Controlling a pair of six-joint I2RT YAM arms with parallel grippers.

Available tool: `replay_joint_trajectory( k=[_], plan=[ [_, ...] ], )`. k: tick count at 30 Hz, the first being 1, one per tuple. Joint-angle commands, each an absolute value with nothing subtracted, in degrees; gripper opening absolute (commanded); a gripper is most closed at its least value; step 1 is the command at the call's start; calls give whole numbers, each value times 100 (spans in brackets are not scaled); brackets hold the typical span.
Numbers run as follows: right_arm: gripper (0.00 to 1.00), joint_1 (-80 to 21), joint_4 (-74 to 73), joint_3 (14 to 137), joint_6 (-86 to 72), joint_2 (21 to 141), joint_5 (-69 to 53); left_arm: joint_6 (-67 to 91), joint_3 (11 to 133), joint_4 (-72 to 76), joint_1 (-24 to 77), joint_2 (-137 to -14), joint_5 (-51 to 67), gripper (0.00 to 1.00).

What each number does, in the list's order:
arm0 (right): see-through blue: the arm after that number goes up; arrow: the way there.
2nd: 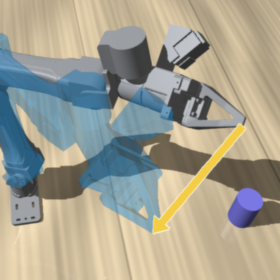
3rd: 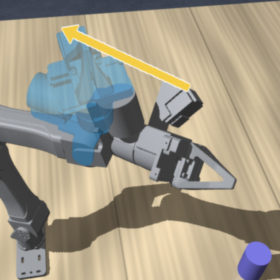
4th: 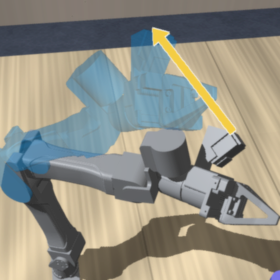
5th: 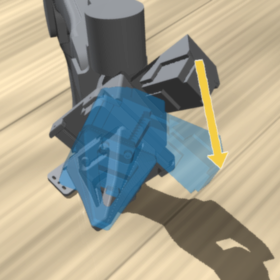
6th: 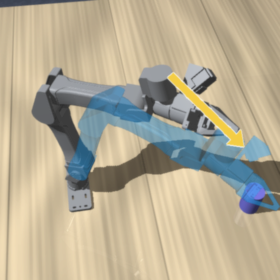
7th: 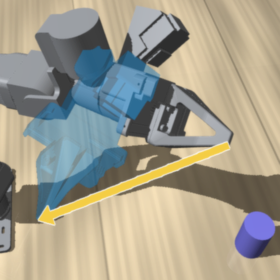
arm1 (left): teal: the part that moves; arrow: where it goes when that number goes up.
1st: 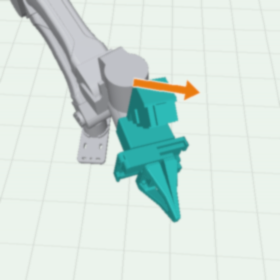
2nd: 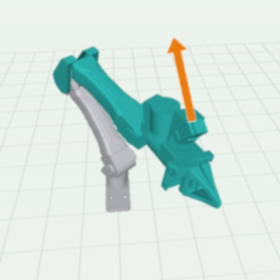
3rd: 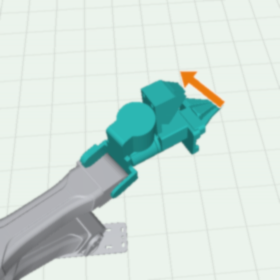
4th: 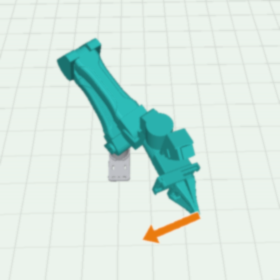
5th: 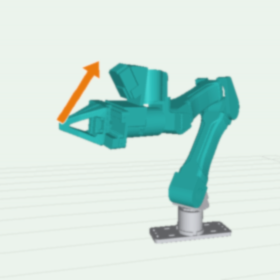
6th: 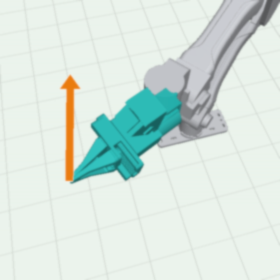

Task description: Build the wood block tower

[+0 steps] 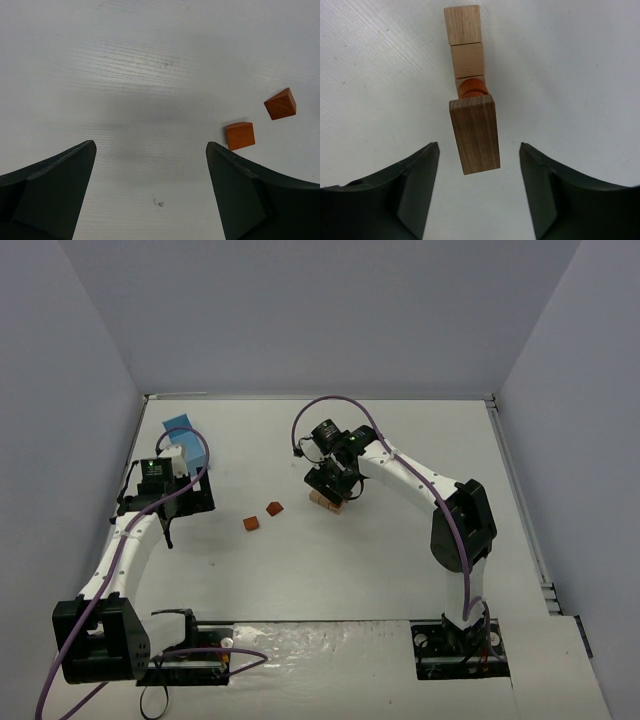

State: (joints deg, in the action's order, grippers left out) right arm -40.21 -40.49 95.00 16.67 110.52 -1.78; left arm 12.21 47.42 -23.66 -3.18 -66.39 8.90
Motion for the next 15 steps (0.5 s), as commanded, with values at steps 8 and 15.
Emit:
replay_joint_trajectory(
  k=[8, 15],
  plan=[
    [87, -3950, -4029, 10296, 1342, 10041, 224, 1461, 4815, -2307, 747, -6293, 520, 90],
    [88, -3800, -3801, 10116, 1023, 9221, 644, 2121, 4815, -2312, 1406, -6465, 105, 90]
  ],
)
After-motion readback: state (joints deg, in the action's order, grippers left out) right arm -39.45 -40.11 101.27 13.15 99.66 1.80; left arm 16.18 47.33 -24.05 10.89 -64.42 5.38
